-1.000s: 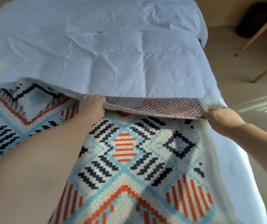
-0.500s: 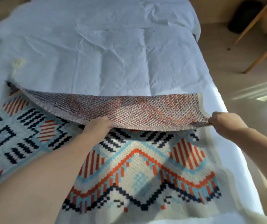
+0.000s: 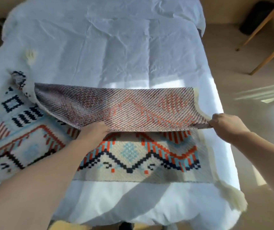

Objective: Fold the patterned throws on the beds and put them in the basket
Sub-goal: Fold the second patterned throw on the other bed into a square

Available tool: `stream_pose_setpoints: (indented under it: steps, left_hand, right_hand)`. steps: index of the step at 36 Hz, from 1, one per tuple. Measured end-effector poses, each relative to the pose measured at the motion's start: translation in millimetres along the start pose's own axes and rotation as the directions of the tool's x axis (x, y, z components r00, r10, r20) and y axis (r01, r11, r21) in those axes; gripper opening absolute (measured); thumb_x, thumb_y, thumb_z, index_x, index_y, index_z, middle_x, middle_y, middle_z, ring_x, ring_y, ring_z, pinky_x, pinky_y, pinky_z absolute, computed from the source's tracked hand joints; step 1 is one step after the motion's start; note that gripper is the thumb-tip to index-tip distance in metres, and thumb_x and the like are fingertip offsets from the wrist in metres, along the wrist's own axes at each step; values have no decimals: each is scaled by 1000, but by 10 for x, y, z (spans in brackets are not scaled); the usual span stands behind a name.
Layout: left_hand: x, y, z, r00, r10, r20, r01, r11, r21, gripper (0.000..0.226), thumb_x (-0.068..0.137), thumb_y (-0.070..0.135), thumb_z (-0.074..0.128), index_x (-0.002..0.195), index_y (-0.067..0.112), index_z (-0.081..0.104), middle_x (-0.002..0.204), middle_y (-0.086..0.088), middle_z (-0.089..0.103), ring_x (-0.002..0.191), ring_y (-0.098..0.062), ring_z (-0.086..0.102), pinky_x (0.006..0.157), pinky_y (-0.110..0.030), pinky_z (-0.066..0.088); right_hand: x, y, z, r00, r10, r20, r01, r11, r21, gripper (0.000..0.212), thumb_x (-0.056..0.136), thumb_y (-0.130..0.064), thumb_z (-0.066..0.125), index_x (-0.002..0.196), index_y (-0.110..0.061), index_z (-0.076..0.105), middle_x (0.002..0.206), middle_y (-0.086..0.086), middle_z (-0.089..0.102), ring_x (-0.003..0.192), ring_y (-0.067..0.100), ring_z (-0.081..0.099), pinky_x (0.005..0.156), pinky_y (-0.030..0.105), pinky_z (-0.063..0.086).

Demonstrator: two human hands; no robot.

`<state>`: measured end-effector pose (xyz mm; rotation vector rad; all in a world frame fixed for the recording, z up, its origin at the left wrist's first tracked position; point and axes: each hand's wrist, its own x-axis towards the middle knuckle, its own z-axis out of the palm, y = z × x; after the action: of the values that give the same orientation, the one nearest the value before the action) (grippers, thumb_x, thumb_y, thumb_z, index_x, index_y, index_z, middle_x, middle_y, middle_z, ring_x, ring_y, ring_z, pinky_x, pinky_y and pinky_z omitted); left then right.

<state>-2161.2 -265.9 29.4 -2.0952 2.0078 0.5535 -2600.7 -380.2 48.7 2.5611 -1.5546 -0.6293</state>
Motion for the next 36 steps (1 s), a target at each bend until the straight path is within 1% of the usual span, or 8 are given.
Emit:
stream_pose_setpoints:
  steps: [4,7,21,26,30,32,34,36]
  left_hand:
    - [-271,237,89,999,-10,38,9,999,37,23,102,18,42,96,9,62,92,-3,51,79,-20,51,65,-37,43]
    - [-450,350,160,999,-33,27,31,997,64,22,101,18,43,94,13,63,90,-4,50,77,-23,54,66,-39,47]
    - [-1020,304,582,1000,-20,13,18,990,142,22,98,23,46,106,21,67,96,-4,56,91,-27,59,75,-41,49]
    - [-1169,280,772,995,53,-84,-45,994,104,14,93,16,55,95,13,69,90,-10,58,86,-32,60,67,-42,49]
    - [-1159,266,1005,996,52,-66,-43,989,140,13,93,16,49,96,15,62,91,-7,54,90,-30,57,70,-41,45]
    - [-1141,264,1118,992,72,-103,-58,990,131,4,87,11,58,85,13,62,82,-8,55,81,-32,59,63,-40,46]
    - [-1131,238,1235,986,85,-142,-68,990,120,10,76,5,66,77,12,60,74,-7,54,74,-33,58,58,-40,47]
    - [-1148,215,1315,980,69,-184,-51,993,102,16,72,2,67,86,11,66,79,-8,57,76,-34,58,61,-41,51]
  right_hand:
    - [-213,67,43,1000,-24,11,24,1000,19,23,94,-17,43,101,-20,65,103,0,59,99,21,59,70,26,46]
    - [-364,133,156,998,-52,-35,55,994,94,21,89,-14,49,97,-15,69,97,5,60,93,28,60,66,31,48]
    - [-1138,-181,531,996,-91,-15,92,991,94,13,86,-16,60,91,-17,71,87,3,61,79,27,62,53,27,40]
    - [-1250,-420,757,993,-74,92,69,996,59,17,91,-21,52,95,-15,67,94,3,61,89,25,61,55,28,37]
    - [-1274,-584,953,993,-23,114,8,991,133,19,96,-26,42,83,-17,53,90,8,59,81,31,59,65,32,45]
    - [-1270,-639,1051,992,-4,124,-13,991,130,20,96,-26,41,91,-18,59,91,3,58,83,28,60,67,29,45]
    - [-1249,-684,1142,992,-24,123,18,999,50,18,93,-21,47,101,-19,63,96,-1,62,86,24,61,65,27,42]
    - [-1241,-713,1226,993,-63,100,62,998,12,12,79,-7,62,90,-9,68,84,7,64,74,31,60,60,32,47]
